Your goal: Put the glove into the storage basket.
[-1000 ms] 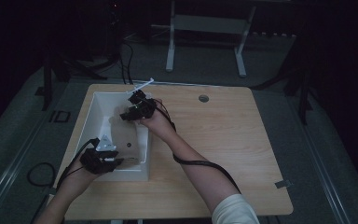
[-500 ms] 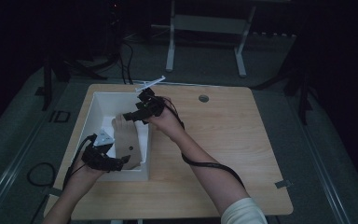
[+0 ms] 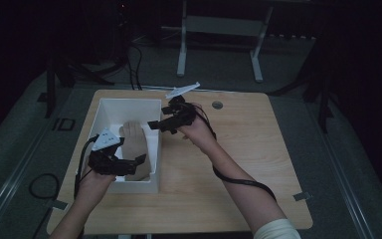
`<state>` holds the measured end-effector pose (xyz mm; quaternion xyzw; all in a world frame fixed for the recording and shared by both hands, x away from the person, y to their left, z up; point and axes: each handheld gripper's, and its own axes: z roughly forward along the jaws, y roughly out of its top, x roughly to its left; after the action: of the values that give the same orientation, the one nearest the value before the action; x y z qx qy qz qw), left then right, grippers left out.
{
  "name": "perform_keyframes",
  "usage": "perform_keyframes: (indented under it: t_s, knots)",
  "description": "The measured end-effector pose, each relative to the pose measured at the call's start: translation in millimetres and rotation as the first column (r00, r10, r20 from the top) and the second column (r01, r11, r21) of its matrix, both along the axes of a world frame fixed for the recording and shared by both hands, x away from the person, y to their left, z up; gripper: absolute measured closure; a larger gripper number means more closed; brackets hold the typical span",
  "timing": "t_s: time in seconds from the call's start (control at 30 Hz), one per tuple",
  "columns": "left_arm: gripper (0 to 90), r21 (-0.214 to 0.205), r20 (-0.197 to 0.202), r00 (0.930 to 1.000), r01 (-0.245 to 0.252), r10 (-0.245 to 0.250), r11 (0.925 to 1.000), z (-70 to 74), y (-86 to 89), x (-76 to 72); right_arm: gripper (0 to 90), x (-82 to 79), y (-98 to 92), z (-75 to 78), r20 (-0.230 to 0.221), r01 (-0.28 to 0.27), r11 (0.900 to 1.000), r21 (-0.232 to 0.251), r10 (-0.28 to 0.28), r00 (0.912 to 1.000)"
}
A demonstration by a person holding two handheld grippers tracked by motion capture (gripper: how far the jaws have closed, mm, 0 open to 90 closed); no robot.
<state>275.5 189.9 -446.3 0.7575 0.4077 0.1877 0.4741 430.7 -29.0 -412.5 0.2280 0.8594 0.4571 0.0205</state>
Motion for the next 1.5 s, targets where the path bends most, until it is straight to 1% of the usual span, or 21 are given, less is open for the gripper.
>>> perform_keyframes:
  t_s: [0.07,0.17,0.23,0.27,0.37,0.43,0.53,0.57,0.67,0.73,0.8,0.83,0.87,0.97,1.0,1.1,1.17,1.2,1.3,1.4,1.5]
  knots:
    - [6.5,-0.009,0.016,0.9998,0.008,-0.008,0.9999,3.8,-6.3,-2.0,15.9,-3.7,-9.3,1.4,0.009,-0.002,1.0,0.005,0.002,1.0]
    - [6.6,-0.009,0.022,0.9992,0.034,-0.034,0.9994,8.8,-16.2,-3.4,15.9,-8.8,-22.2,2.1,0.025,0.002,1.0,0.005,-0.002,0.9997]
    - [6.6,-0.019,0.024,0.9985,0.049,-0.049,0.9986,11.3,-22.3,-3.4,15.9,-12.1,-31.0,2.3,0.031,0.006,1.0,0.001,-0.006,0.9995]
    - [6.6,-0.025,0.027,0.9979,0.059,-0.059,0.9979,12.5,-25.1,-3.5,15.9,-13.0,-33.8,2.3,0.035,0.005,1.0,0.001,-0.005,0.9994]
    - [6.6,-0.026,0.036,0.9957,0.086,-0.085,0.9959,16.3,-35.2,-4.3,15.9,-17.0,-45.3,2.3,0.045,0.011,0.9999,-0.002,-0.011,0.9989]
    - [6.6,-0.027,0.035,0.9939,0.106,-0.105,0.994,18.6,-42.5,-4.9,15.9,-19.7,-52.9,2.5,0.046,0.016,0.9999,0.003,-0.016,0.9988]
    - [6.6,-0.022,0.027,0.9887,0.148,-0.147,0.9888,22.1,-55.4,-6.6,15.9,-23.8,-64.2,2.5,0.049,0.02,0.9997,0.011,-0.021,0.9986]
    - [6.6,-0.018,0.027,0.9873,0.157,-0.157,0.9874,22.8,-58.6,-7.3,15.9,-25.6,-68.9,2.4,0.054,0.021,0.9998,0.007,-0.021,0.9983]
    - [6.6,-0.001,0.034,0.9814,0.189,-0.189,0.982,26.3,-72.2,-10.1,15.9,-28.0,-79.6,2.7,0.062,0.029,0.9996,-0.002,-0.029,0.9977]
    - [6.6,0.001,0.04,0.9777,0.206,-0.206,0.9785,28.6,-79.2,-11.1,16.0,-29.3,-87.9,4.0,0.07,0.038,0.9993,-0.004,-0.038,0.9969]
    - [6.6,0.004,0.047,0.9738,0.223,-0.223,0.9749,30.8,-86.8,-11.4,15.9,-30.5,-96.1,4.8,0.071,0.045,0.999,0.005,-0.045,0.9964]
    - [6.6,0.001,0.044,0.9709,0.235,-0.235,0.9719,31.6,-91.0,-10.5,15.9,-31.1,-99.7,5.0,0.076,0.05,0.9988,0.001,-0.05,0.9959]
    - [6.6,0.001,0.044,0.9698,0.24,-0.24,0.9708,31.7,-93.6,-10.1,15.9,-31.7,-103.9,4.6,0.079,0.055,0.9985,0.004,-0.055,0.9954]
    - [6.6,0.026,0.046,0.9655,0.256,-0.256,0.9665,29.2,-105.0,-8.9,15.9,-33.0,-112.2,2.5,0.078,0.061,0.9981,0.01,-0.062,0.995]
    - [6.6,0.028,0.042,0.9627,0.266,-0.267,0.9635,27.8,-108.4,-8.3,15.9,-33.7,-114.8,1.2,0.074,0.062,0.998,0.014,-0.063,0.9952]
    - [6.6,0.027,0.031,0.956,0.291,-0.292,0.9564,22.4,-119.7,-7.4,15.9,-36.2,-122.6,-5.2,0.078,0.065,0.9979,0.007,-0.065,0.9948]
    - [6.6,0.022,0.026,0.9496,0.312,-0.312,0.9499,18.3,-126.4,-7.1,15.9,-37.5,-128.3,-10.9,0.077,0.069,0.9976,-0.004,-0.069,0.9947]
    - [6.6,0.021,0.029,0.9472,0.319,-0.319,0.9476,16.5,-129.2,-7.3,15.9,-37.9,-131.6,-14.1,0.072,0.072,0.9974,-0.005,-0.072,0.9948]
    - [6.6,0.021,0.019,0.9389,0.343,-0.344,0.939,10.5,-136.8,-7.4,15.9,-37.8,-142.4,-23.3,0.051,0.091,0.9958,0.001,-0.091,0.9945]
    - [6.6,0.007,0.008,0.933,0.36,-0.36,0.9331,3.2,-143.5,-7.1,15.9,-38.5,-152.8,-33.0,0.052,0.102,0.9947,-0.014,-0.101,0.9935]
    - [6.6,0.001,-0.014,0.9275,0.374,-0.374,0.9275,-5.6,-150.5,-5.6,15.9,-40.1,-163.8,-44.0,0.043,0.115,0.9931,-0.023,-0.114,0.9926]
